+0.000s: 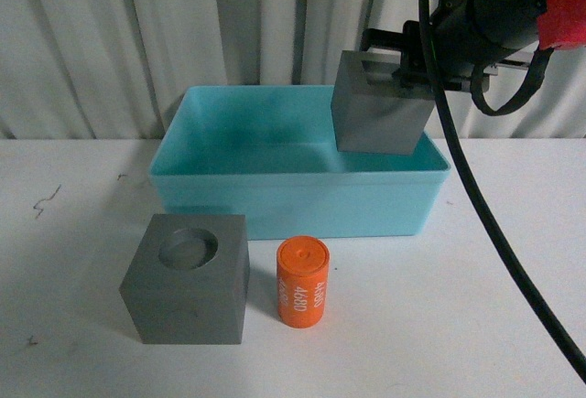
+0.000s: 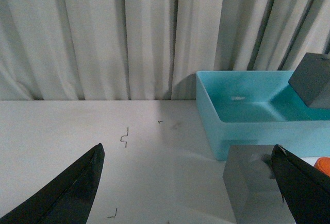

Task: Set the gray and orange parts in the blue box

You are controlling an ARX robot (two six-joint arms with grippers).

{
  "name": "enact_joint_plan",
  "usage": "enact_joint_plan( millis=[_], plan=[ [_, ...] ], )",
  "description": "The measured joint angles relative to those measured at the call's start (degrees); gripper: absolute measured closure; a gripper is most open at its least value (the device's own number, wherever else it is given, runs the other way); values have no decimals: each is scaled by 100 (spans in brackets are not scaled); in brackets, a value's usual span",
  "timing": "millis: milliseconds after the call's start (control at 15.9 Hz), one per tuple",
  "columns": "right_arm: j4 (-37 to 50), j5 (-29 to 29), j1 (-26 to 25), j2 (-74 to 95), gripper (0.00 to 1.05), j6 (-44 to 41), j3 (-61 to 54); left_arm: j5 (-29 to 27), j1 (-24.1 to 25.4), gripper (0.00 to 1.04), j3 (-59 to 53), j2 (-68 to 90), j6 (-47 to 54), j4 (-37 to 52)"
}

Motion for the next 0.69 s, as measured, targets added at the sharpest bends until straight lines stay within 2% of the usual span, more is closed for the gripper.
enact_joint_plan(
  millis=[565, 691],
  plan=[
    [-59, 249, -4, 120, 86, 236, 0, 2, 0, 7, 0, 0, 0, 0],
    [9, 258, -4, 116, 62, 264, 2, 2, 0, 7, 0, 2, -2, 0]
  ],
)
